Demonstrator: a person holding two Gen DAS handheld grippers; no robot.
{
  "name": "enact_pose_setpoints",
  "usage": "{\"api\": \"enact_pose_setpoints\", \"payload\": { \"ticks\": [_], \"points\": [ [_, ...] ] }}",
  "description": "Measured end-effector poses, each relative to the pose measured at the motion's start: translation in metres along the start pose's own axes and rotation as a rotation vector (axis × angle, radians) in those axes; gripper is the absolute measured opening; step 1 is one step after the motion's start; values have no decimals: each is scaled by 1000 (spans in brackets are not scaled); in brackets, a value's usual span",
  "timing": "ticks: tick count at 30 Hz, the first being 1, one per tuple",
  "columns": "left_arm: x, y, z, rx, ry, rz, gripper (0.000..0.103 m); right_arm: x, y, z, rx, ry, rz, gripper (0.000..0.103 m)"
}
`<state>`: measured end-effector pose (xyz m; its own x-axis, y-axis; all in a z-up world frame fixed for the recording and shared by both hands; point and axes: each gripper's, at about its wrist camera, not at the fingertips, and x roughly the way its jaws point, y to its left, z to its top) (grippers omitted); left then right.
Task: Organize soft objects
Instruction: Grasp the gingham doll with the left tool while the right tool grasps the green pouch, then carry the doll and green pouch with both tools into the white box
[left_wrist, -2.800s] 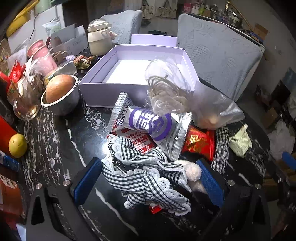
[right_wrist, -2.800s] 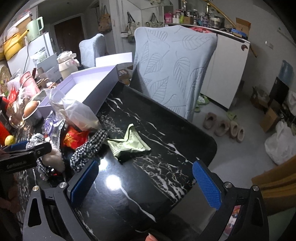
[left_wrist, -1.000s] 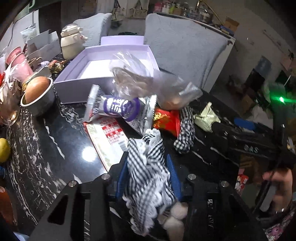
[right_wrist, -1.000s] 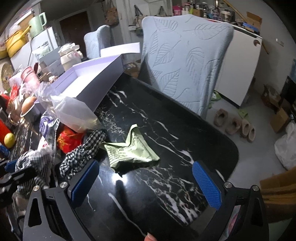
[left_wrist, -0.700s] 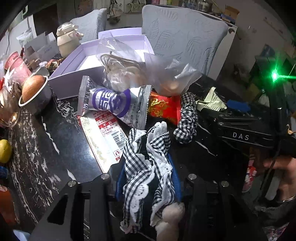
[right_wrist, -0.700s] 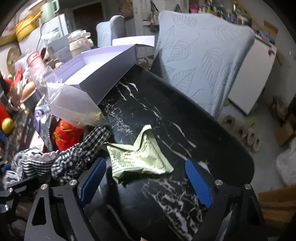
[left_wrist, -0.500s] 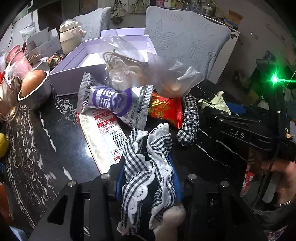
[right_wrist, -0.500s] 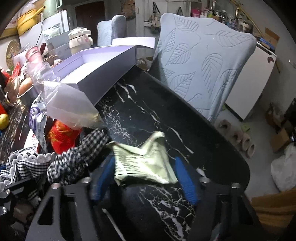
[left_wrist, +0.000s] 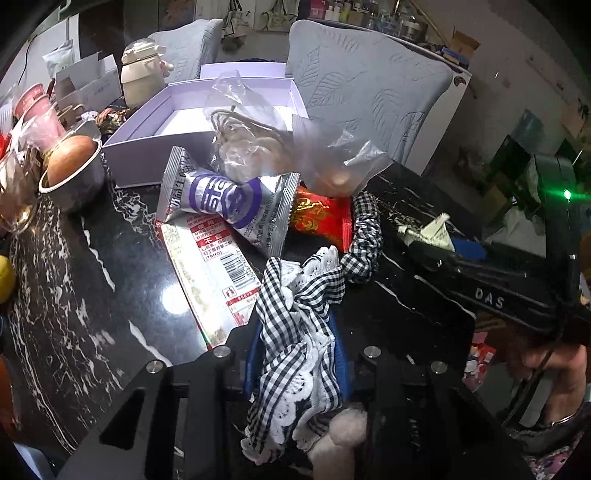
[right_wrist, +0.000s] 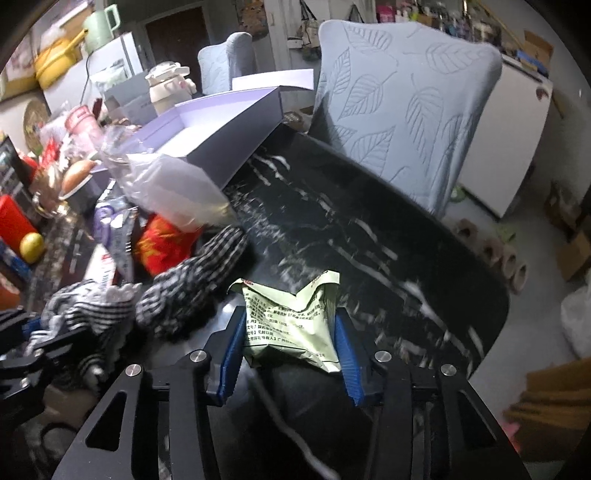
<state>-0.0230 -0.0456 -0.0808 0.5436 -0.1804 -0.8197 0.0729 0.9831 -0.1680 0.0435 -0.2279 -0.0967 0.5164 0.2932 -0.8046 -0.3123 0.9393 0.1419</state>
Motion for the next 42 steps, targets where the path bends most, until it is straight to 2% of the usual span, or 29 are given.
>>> {"api": "enact_pose_setpoints", "payload": {
  "ticks": [4, 8, 20, 31, 42],
  "points": [
    [-8, 2, -2, -12, -20, -6, 31, -11, 6, -7, -10, -8, 5, 45],
    [-18, 5, -1, -20, -50, -10, 31, -22, 13, -14, -10, 0, 49, 45],
    [-73, 7, -5, -22, -216, -10, 31, -66, 35, -18, -46, -90, 99, 45],
    [-105, 1, 29, 34, -358, 20, 31, -95, 58, 11, -134, -192, 113, 45],
    [-112, -4, 79, 70, -454, 23, 31, -105, 61, 67, -173, -290, 146, 45]
  ]
}}
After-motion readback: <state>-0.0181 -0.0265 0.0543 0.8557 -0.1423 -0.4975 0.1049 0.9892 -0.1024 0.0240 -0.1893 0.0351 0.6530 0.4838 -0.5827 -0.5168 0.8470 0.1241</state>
